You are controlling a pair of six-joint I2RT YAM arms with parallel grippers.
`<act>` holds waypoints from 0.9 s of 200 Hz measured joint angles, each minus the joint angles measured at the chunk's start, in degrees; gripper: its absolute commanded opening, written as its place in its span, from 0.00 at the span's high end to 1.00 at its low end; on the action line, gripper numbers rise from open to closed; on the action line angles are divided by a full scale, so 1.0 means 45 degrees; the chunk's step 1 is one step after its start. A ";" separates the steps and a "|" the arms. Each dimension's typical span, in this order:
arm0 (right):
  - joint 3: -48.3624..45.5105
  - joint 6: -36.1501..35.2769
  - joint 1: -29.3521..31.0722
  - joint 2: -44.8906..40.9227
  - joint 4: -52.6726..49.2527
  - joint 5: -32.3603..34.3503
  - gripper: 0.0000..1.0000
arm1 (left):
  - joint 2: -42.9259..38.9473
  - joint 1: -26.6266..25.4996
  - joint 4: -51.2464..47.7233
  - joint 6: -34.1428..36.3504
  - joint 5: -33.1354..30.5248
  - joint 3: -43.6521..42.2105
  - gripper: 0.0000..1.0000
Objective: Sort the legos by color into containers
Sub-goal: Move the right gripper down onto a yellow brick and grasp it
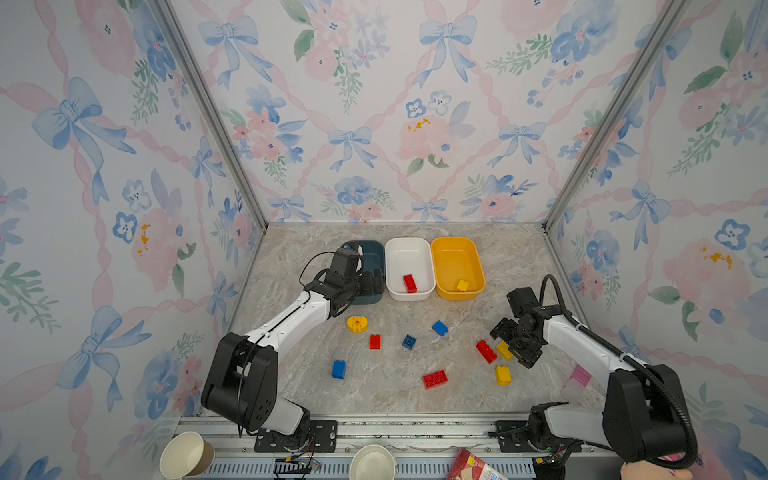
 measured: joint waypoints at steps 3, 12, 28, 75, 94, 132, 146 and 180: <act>-0.0015 -0.0039 -0.0015 0.0024 0.0034 -0.0029 0.15 | -0.0019 0.0000 0.0000 0.0000 0.0000 -0.0010 0.02; -0.0029 -0.0049 -0.0044 0.0092 0.0165 -0.0029 0.17 | -0.0029 0.0000 0.0005 0.0000 0.0000 -0.0034 0.02; -0.0034 -0.0092 -0.0083 0.0219 0.0384 -0.0073 0.19 | -0.0068 0.0000 0.0005 -0.0005 -0.0005 -0.0083 0.02; -0.0219 -0.0112 -0.0121 0.0452 0.0821 -0.0214 0.26 | -0.0287 -0.0015 0.0000 -0.0063 -0.0015 -0.0136 0.02; -0.0301 -0.0107 -0.0131 0.0466 0.0933 -0.0306 0.31 | -0.0359 -0.0039 0.0015 -0.0102 -0.0049 -0.0185 0.02; -0.0350 -0.0180 -0.0136 0.0481 0.0996 -0.0369 0.39 | -0.0413 -0.0141 0.0010 -0.0257 -0.0107 -0.0306 0.02; -0.0350 -0.0223 -0.0136 0.0481 0.0991 -0.0384 0.43 | -0.0437 -0.0165 0.0010 -0.0306 -0.0151 -0.0355 0.02; -0.0350 -0.0306 -0.0170 0.0481 0.0981 -0.0413 0.52 | -0.0670 -0.0175 0.0000 -0.0340 -0.0199 -0.0563 0.02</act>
